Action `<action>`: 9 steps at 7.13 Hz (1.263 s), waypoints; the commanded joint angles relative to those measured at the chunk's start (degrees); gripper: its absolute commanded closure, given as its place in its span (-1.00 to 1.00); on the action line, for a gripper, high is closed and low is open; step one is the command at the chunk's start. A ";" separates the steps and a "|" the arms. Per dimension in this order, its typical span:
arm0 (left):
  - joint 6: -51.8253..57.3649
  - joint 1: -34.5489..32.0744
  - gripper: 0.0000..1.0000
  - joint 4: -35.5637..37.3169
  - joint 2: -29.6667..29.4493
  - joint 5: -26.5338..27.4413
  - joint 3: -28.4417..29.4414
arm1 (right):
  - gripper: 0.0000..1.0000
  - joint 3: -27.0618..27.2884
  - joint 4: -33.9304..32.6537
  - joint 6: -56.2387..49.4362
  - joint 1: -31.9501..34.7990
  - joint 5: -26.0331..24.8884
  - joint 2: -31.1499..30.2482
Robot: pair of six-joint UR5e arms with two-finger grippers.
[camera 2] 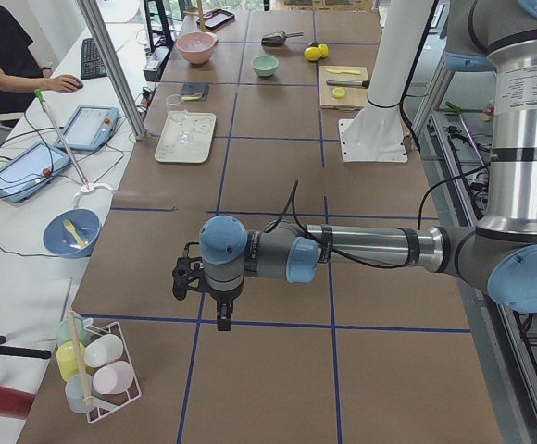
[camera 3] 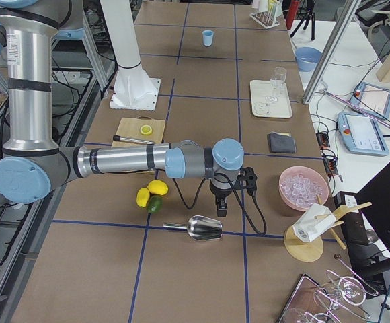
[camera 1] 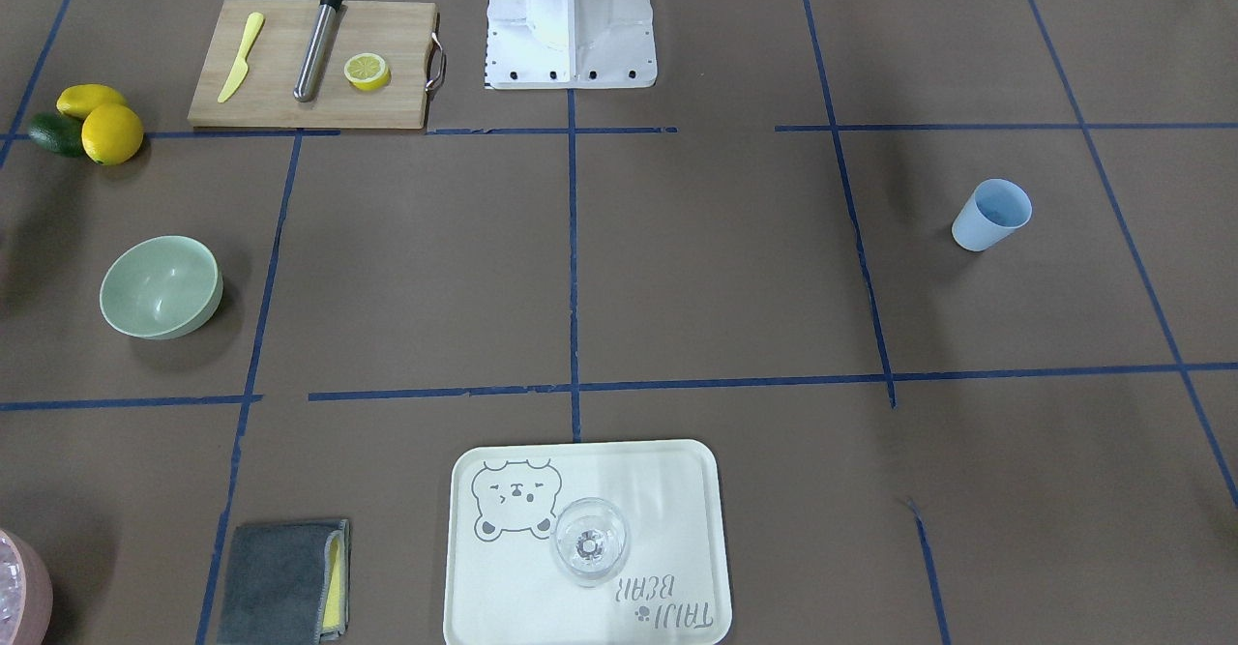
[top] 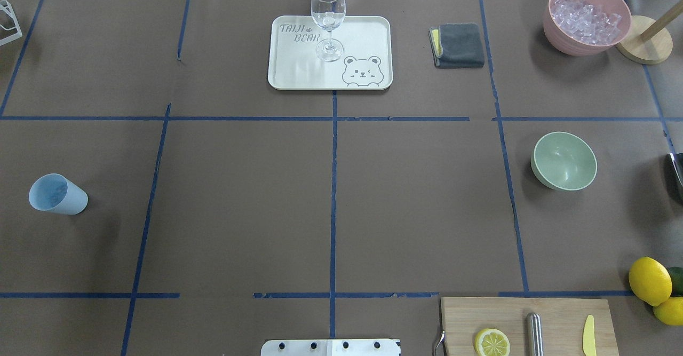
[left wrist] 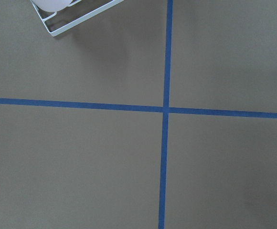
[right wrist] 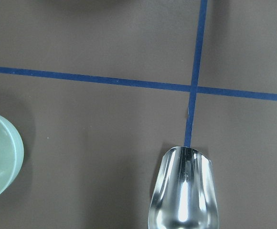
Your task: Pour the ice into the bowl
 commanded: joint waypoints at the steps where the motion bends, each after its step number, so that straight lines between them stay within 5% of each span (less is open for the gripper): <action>1: 5.36 0.01 -1.00 -2.14 0.30 -0.02 -1.32 | -1.00 -0.89 0.25 -0.26 -0.03 -0.06 0.05; 6: 6.56 0.45 -1.00 -2.25 1.36 -0.72 -2.38 | -1.00 -1.16 0.86 -0.62 -1.53 -0.23 -0.04; 9: 7.08 0.89 -1.00 -3.04 1.09 -2.29 -1.50 | -1.00 -2.12 13.45 11.61 -12.12 -0.23 0.14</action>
